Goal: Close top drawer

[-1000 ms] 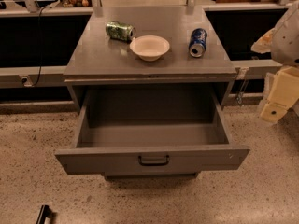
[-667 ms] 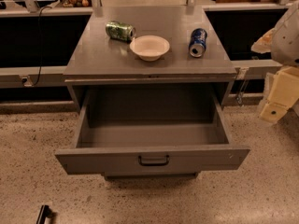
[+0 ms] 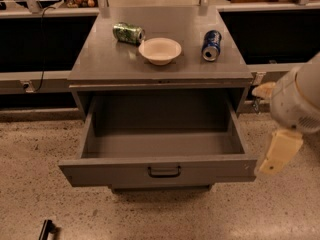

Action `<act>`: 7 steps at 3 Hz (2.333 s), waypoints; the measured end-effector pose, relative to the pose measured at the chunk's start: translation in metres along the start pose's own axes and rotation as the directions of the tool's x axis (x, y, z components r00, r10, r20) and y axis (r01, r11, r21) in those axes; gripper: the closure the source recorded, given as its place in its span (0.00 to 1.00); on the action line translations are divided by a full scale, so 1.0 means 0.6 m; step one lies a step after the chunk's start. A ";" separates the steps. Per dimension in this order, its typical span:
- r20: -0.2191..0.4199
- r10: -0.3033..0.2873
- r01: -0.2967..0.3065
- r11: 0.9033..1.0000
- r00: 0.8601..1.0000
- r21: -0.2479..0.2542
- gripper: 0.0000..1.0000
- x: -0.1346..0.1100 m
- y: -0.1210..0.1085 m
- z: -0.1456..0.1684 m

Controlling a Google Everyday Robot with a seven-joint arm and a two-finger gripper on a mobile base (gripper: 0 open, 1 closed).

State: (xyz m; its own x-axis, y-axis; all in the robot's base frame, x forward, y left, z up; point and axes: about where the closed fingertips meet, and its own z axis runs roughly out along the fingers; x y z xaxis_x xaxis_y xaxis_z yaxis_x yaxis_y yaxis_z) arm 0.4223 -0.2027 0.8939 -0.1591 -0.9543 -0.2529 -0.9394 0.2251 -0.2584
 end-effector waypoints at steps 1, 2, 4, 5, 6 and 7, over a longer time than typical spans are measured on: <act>0.006 0.009 -0.009 1.000 1.000 0.006 0.00 0.025 0.023 0.043; 0.002 0.000 0.000 0.998 1.000 -0.063 0.19 0.021 0.036 0.072; 0.109 0.019 -0.003 0.990 0.994 -0.138 0.66 0.017 0.123 0.222; 0.150 -0.003 0.020 0.994 0.989 -0.109 0.89 0.017 0.149 0.295; 0.169 -0.025 0.038 0.996 0.985 -0.075 1.00 0.009 0.144 0.362; 0.191 -0.045 0.053 0.998 0.981 -0.037 1.00 -0.005 0.114 0.408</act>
Offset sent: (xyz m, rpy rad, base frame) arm -0.0106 0.0085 -0.0729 0.0231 0.1497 0.0465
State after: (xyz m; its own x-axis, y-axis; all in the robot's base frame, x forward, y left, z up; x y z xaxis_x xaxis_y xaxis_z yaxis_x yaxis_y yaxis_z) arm 0.4328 -0.1365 0.6488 -0.0557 -0.9084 -0.4144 -0.9572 0.1666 -0.2367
